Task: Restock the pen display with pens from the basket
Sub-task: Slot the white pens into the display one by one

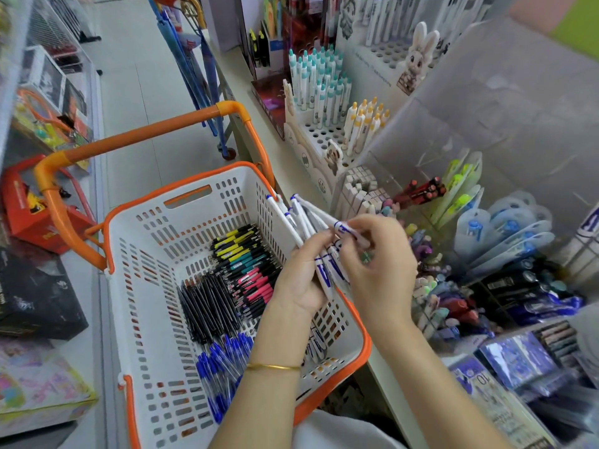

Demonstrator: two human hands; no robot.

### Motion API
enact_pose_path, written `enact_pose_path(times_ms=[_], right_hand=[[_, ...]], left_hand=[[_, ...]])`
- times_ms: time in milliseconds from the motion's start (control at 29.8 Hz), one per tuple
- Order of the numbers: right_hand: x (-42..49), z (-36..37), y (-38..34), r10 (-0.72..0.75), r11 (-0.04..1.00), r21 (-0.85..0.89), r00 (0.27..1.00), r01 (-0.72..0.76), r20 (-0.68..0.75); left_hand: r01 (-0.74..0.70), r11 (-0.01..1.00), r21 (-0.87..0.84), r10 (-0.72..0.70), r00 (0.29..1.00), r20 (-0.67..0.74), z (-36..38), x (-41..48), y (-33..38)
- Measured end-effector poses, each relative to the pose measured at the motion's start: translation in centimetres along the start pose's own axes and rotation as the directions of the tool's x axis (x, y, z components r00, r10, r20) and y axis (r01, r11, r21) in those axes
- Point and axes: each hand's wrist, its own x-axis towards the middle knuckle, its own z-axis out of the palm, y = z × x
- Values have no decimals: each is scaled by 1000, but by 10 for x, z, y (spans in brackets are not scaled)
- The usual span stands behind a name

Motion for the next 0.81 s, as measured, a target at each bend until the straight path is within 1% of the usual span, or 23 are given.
enact_pose_path(times_ms=[67, 168, 269, 336, 403, 437, 504, 571, 604, 638, 672, 739, 806], right_hand=[[-5, 2, 3, -3, 1000, -27, 999, 4, 52], [-4, 5, 3, 17, 999, -29, 998, -15, 66], [2, 5, 4, 50, 998, -28, 991, -47, 127], [4, 2, 4, 46, 999, -22, 980, -43, 194], [5, 1, 3, 54, 999, -19, 969, -51, 240], [6, 1, 3, 69, 998, -20, 968, -66, 242], [13, 1, 0, 93, 996, -14, 976, -92, 199], [29, 2, -4, 81, 996, 10, 981, -84, 178], [40, 3, -7, 58, 998, 15, 977, -62, 204], [51, 4, -11, 29, 999, 6, 965, -31, 260], [63, 6, -15, 2, 1000, -17, 940, 3, 340], [85, 10, -21, -14, 994, -82, 848, 68, 529], [100, 9, -27, 41, 986, -144, 703, 88, 710]], left_hand=[[3, 999, -37, -3, 1000, 11, -2, 0, 0], [-4, 994, -107, 8, 999, 34, -4, -1, 2], [-44, 996, -82, 47, 998, 33, -4, -2, 4], [-91, 994, -66, 91, 996, -2, -6, -1, 4], [-122, 992, -17, 122, 992, -39, -7, 0, 5], [-132, 991, 26, 133, 990, -52, -7, 1, 5], [-138, 983, 118, 145, 988, -57, -4, -1, 4], [-143, 970, 194, 154, 987, -43, -1, -3, 3], [-151, 962, 226, 159, 987, -17, 0, -4, 2], [-159, 955, 252, 157, 987, 27, 0, -5, 1], [-165, 948, 272, 148, 986, 81, 0, -5, 0], [-149, 943, 299, 105, 982, 160, 2, -7, -1], [-114, 942, 315, 55, 980, 190, 1, -8, -2]])
